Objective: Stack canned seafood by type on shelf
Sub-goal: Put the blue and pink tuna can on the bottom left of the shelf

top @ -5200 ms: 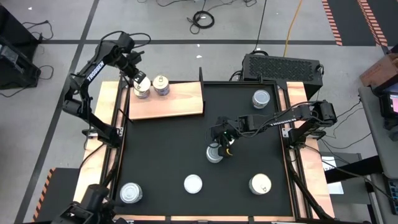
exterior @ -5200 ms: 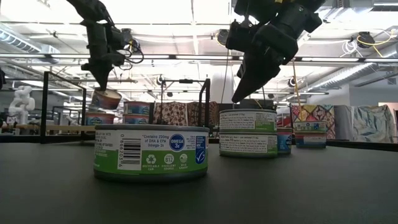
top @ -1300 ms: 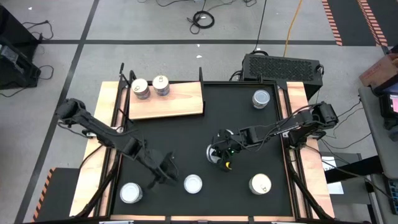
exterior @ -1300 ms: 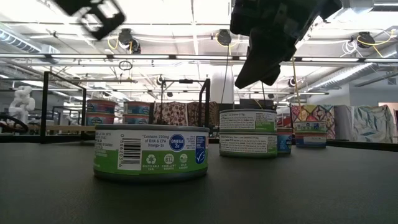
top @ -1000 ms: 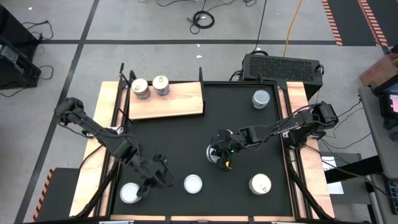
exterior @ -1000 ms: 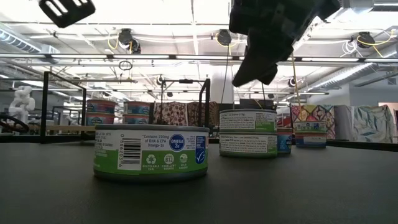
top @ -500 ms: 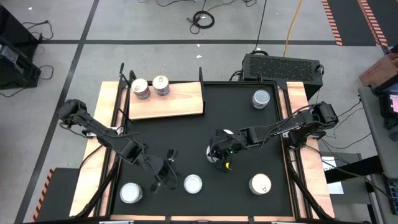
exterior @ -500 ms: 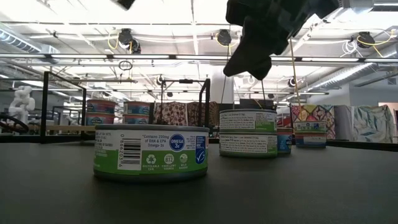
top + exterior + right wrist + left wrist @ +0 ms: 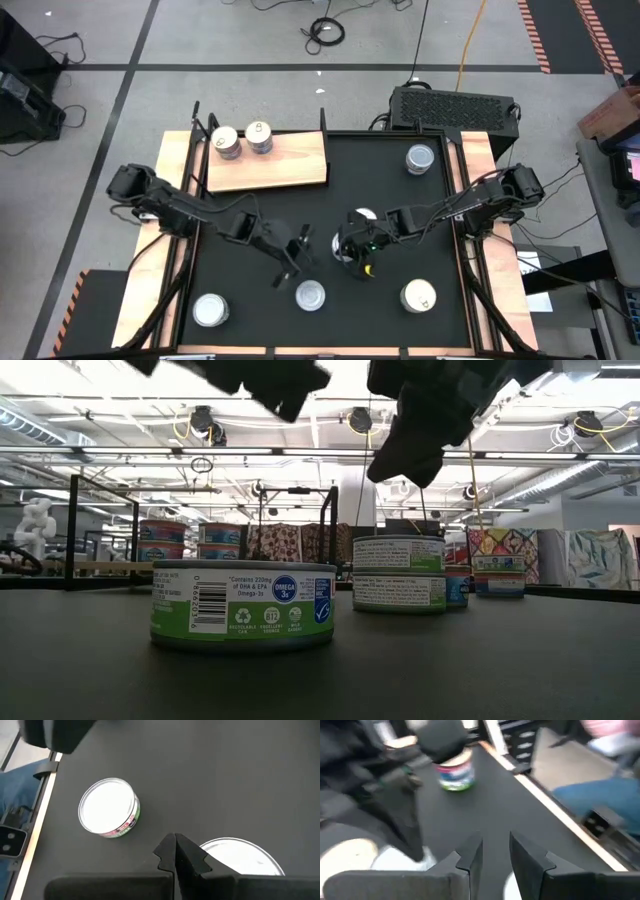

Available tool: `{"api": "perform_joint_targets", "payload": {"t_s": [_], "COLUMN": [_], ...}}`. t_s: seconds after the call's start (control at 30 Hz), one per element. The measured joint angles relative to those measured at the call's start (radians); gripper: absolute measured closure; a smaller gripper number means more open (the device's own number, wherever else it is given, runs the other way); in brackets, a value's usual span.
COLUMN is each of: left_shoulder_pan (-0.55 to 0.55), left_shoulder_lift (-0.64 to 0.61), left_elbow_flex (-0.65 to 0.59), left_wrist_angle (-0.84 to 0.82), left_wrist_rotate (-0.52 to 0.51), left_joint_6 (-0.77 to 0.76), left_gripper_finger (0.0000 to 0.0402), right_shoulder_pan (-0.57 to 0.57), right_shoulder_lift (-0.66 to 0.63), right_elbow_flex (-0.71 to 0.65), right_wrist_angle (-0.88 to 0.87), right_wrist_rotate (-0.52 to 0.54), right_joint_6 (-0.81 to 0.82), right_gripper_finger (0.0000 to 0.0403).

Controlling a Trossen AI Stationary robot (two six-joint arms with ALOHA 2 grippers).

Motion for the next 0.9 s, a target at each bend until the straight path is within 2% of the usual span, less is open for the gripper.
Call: {"api": "perform_joint_targets", "payload": {"t_s": [0.17,0.33,0.47,0.7,0.9], "left_shoulder_pan": [0.074,0.125,0.148,0.126,0.125], "left_shoulder_lift": [-0.029,-0.128,-0.260,-0.502,-0.670], "left_elbow_flex": [-0.069,-0.158,-0.246,-0.378,-0.461], "left_wrist_angle": [0.006,0.009,0.012,0.079,0.082], "left_wrist_rotate": [0.082,0.154,0.151,0.135,0.048], "left_joint_6": [-0.022,-0.025,-0.027,-0.048,-0.045], "left_gripper_finger": [0.0304,0.0304,0.0304,0.0304,0.0304], "right_shoulder_pan": [-0.001,-0.005,-0.014,-0.022,-0.022], "right_shoulder_lift": [0.000,-0.001,-0.015,-0.027,-0.027], "right_elbow_flex": [0.000,0.000,0.000,0.001,0.002], "right_wrist_angle": [-0.045,-0.049,-0.036,-0.022,-0.022], "right_wrist_rotate": [0.001,0.002,0.011,0.100,0.099], "right_joint_6": [-0.020,-0.029,-0.045,-0.038,0.061], "right_gripper_finger": [0.0403,0.0403,0.0403,0.0403,0.0403]}}
